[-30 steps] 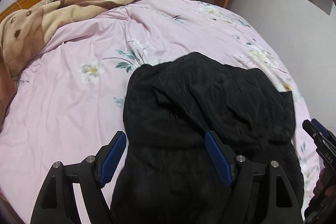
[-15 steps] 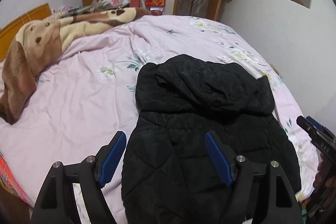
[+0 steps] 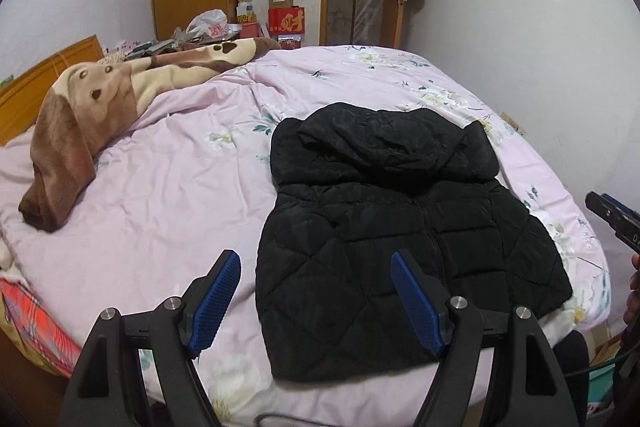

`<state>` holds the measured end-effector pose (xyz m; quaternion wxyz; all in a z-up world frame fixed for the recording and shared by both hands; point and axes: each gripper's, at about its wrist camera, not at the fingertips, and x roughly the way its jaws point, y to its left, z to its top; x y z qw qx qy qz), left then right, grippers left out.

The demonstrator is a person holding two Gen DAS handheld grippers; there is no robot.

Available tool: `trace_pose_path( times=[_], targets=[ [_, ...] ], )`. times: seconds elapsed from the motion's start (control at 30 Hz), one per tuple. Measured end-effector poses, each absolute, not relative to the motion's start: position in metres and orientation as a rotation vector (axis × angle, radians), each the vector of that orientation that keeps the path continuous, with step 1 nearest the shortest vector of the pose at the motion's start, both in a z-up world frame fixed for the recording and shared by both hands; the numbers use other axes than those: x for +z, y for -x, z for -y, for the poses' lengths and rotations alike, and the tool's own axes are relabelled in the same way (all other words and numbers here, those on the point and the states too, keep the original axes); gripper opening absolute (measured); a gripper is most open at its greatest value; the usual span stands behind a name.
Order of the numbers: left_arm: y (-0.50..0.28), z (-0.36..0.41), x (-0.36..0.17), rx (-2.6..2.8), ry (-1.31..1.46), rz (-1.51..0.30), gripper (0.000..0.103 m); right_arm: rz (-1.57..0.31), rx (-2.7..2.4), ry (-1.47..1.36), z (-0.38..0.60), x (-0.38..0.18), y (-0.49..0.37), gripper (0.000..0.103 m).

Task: Fold large clothes
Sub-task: 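Pull both grippers back from the folded jacket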

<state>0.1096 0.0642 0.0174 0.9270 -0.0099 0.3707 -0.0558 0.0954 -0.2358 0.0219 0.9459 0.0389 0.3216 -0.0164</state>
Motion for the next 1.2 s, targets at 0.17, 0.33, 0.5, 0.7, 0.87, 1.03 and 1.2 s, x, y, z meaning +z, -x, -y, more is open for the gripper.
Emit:
trace_pose_path(
  times=[0.17, 0.33, 0.5, 0.7, 0.87, 1.03, 1.2],
  targets=[
    [-0.084, -0.082, 0.016, -0.107, 0.034, -0.775, 0.077, -0.656, -0.057, -0.078, 0.245, 0.024, -0.058, 0.065],
    [-0.066, -0.098, 0.013, -0.059, 0.008, -0.779, 0.077, -0.637, -0.081, -0.062, 0.253, 0.037, -0.022, 0.067],
    [-0.064, -0.107, 0.0, -0.053, 0.017, -0.812, 0.077, -0.598, -0.098, -0.025, 0.258, 0.066, 0.013, 0.069],
    [-0.076, -0.109, -0.038, -0.066, 0.063, -0.897, 0.077, -0.677, -0.141, 0.011, 0.258, 0.04, 0.018, 0.075],
    [-0.089, -0.113, -0.07, -0.051, 0.09, -0.959, 0.077, -0.753, -0.16, -0.076, 0.263, -0.022, 0.005, 0.075],
    [-0.102, -0.116, -0.094, -0.03, 0.128, -0.996, 0.077, -0.779, -0.213, -0.054, 0.269, -0.06, -0.012, 0.075],
    [-0.111, -0.118, -0.117, -0.047, 0.18, -1.027, 0.077, -0.809, -0.225, -0.051, 0.28, -0.083, -0.031, 0.075]
  ],
)
